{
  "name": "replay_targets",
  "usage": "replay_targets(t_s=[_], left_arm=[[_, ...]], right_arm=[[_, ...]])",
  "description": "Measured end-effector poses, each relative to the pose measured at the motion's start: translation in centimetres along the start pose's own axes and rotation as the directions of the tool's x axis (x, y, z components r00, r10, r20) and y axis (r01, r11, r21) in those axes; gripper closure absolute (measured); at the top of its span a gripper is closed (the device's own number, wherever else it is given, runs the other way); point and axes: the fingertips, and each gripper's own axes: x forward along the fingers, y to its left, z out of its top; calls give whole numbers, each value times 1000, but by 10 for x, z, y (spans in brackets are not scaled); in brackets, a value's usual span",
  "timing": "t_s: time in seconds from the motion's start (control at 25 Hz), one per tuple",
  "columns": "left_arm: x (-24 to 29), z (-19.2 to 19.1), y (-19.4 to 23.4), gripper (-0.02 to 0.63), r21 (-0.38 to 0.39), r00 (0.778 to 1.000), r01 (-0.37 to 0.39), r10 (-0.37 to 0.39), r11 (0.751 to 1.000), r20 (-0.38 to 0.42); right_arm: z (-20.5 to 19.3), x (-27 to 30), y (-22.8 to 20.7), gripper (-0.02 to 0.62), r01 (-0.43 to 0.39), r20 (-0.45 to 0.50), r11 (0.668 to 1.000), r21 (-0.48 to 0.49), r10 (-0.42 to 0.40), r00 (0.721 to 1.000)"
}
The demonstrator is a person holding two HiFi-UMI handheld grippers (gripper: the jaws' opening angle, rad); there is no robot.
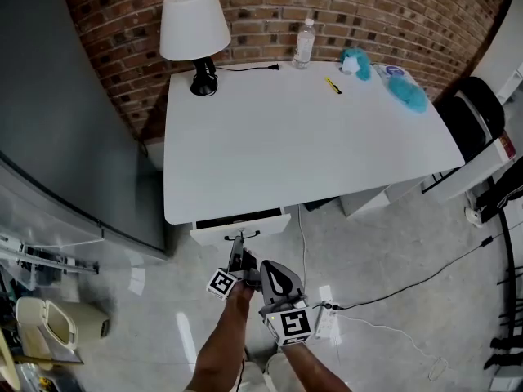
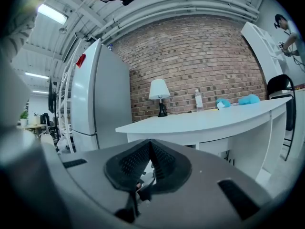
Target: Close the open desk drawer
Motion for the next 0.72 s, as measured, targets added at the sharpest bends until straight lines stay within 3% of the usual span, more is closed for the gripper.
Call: replay_targets(t_s=[0.36,0.52,0.72], left_arm=[[30,13,-2,581,33,999,29,-28,999,-22],[49,21,-13,580,13,998,62,-62,998,-6],[50,21,-7,580,34,999,41,-41,999,-3]], right_arm=[[-4,4,2,584,-6,-1,1000,1,6,1000],[-2,10,2,584,-14,0,1000,-8,14,1000],[0,10,1,584,-15,-4,1000,-7,15,1000]])
